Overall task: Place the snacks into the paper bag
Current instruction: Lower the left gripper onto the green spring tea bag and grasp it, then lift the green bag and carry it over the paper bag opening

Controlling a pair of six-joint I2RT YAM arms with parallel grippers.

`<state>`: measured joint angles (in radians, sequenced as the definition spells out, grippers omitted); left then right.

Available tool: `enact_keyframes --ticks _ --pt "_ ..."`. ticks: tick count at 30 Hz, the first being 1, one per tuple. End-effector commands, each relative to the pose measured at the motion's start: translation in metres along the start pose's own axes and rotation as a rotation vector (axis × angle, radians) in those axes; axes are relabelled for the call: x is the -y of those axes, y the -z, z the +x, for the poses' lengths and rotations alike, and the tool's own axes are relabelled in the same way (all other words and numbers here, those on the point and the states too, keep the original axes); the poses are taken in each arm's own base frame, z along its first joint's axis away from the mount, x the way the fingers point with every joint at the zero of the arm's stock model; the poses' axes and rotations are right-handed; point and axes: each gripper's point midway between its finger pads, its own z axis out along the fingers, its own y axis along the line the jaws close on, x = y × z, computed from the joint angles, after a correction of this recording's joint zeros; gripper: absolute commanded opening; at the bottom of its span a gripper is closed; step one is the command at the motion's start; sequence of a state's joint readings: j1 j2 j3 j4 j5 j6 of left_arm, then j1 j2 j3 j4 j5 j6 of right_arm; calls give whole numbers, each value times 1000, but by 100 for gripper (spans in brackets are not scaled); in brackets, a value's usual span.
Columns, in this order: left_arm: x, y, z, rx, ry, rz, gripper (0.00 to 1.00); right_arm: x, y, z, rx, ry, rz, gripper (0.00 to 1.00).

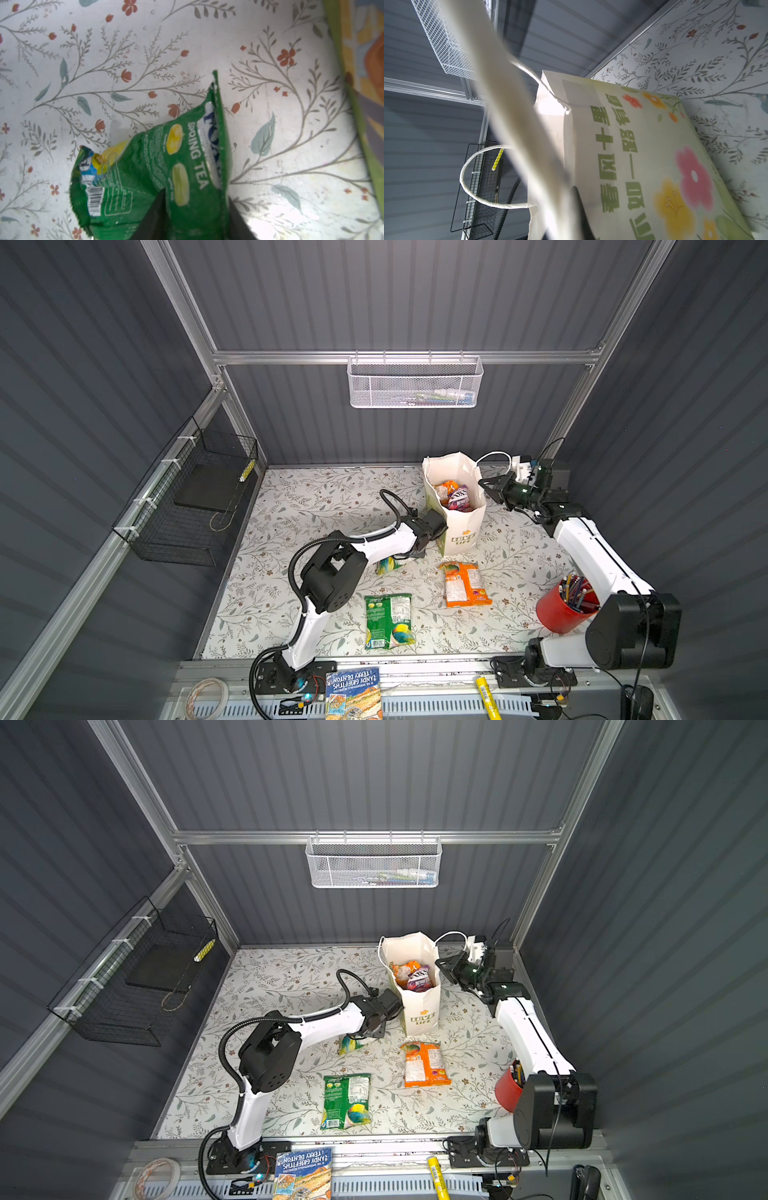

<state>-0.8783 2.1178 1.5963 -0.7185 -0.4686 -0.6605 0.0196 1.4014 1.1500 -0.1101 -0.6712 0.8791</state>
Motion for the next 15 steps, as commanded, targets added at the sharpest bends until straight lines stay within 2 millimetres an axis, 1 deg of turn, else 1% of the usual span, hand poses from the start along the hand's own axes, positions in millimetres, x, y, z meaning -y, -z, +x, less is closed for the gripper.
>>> enact_keyframes --ticks 1,4,6,10,15 --pt "-8 10 12 -21 17 -12 33 -40 15 -6 34 90 -120 0" --pt "-5 26 4 18 34 23 27 -41 15 -6 32 91 -122 0" --pt "-7 35 -1 47 48 40 24 -41 16 -6 35 92 -122 0" --pt "-16 54 -8 92 93 53 15 -42 15 -5 27 88 -128 0" --pt "-19 72 -13 126 121 99 14 -42 16 -5 31 91 -128 0"
